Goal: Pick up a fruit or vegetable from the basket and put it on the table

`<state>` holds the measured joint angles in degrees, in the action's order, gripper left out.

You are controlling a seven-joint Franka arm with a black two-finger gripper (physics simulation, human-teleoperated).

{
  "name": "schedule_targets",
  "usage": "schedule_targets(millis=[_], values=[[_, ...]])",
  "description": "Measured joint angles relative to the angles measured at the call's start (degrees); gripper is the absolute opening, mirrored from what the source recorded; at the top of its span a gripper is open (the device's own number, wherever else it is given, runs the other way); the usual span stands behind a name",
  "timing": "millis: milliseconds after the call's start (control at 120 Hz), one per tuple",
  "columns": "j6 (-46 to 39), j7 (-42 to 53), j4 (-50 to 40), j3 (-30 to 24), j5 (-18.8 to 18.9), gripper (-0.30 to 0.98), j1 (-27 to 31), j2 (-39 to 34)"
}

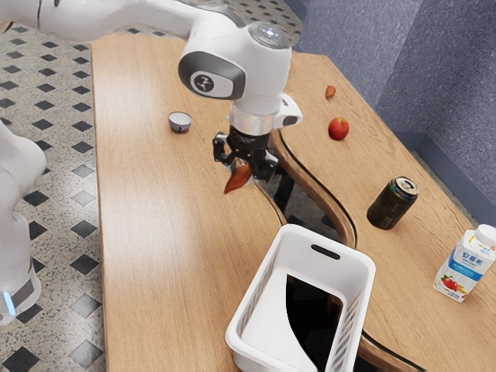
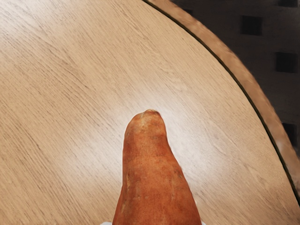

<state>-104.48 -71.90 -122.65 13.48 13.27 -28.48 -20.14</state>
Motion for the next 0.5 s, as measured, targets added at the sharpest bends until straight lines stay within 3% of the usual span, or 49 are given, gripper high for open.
schedule_targets(millis=[167, 267, 350, 433, 467, 500], values=[[-0.42, 0.51, -7.26, 7.44, -3.48, 0.14, -3.88, -1.06], [-1.07, 0.81, -8.09, 8.93, -4.34, 0.15, -4.91, -1.09], [-2.17, 1.94, -8.17, 10.19, -4.59, 0.38, -5.18, -1.07], [-3.19, 4.5, -7.08, 10.34, -3.98, 0.52, -5.49, -1.39], [-3.47, 6.32, -2.72, 8.88, -3.08, 0.55, -5.92, -0.47], [-3.04, 9.29, 8.2, 5.42, -2.34, 0.58, -4.44, 4.53]])
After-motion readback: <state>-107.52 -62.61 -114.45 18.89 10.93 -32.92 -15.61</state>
